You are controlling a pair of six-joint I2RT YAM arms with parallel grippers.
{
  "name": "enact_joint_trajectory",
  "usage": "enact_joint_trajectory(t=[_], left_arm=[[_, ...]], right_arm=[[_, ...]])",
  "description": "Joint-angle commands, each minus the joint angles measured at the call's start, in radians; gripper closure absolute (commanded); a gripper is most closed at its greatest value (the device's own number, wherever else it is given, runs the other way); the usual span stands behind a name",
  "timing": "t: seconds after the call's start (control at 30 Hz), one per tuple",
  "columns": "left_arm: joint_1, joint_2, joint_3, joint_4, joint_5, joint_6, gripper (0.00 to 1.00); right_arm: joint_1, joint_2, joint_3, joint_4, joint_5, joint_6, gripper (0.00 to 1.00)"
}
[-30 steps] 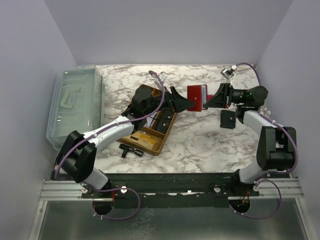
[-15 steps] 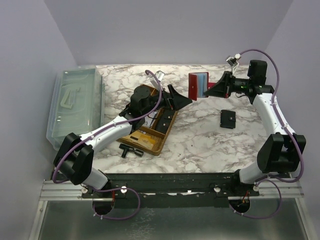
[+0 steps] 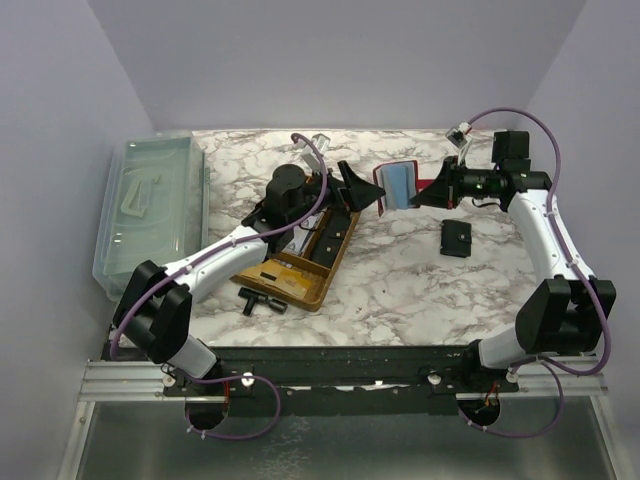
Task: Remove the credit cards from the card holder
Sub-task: Open the card holder, then remove the credit card from the card holder.
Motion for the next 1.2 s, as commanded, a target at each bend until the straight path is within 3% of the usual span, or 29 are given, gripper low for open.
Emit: enact_joint_trajectory(t=[0.0, 0.2, 0.33, 0.67, 1.17], left_arm=[[0.002, 0.042, 0.070, -0.072, -0.089, 0.032, 0.11], [-0.021, 0.049, 0.156, -0.289, -0.278, 0.080, 0.13], [-0.040, 0.031, 0.172, -0.311, -0.327, 0.091, 0.19], [-0.050, 0.075, 0.197, -0.226, -0.158, 0.030, 0.31], [-0.061, 0.188, 0.191, -0.145, -0.047, 0.003, 0.37]], right_arm=[[0.009, -0.033, 0.036, -0.038, 0.071, -0.057, 1.00], [0.013, -0.031, 0.043, -0.050, 0.226, -0.087, 1.00], [0.014, -0.026, 0.035, -0.048, 0.201, -0.081, 1.00], [0.023, -0.018, 0.041, -0.054, 0.258, -0.095, 1.00], [0.023, -0.009, -0.014, 0.010, 0.000, 0.014, 1.00]])
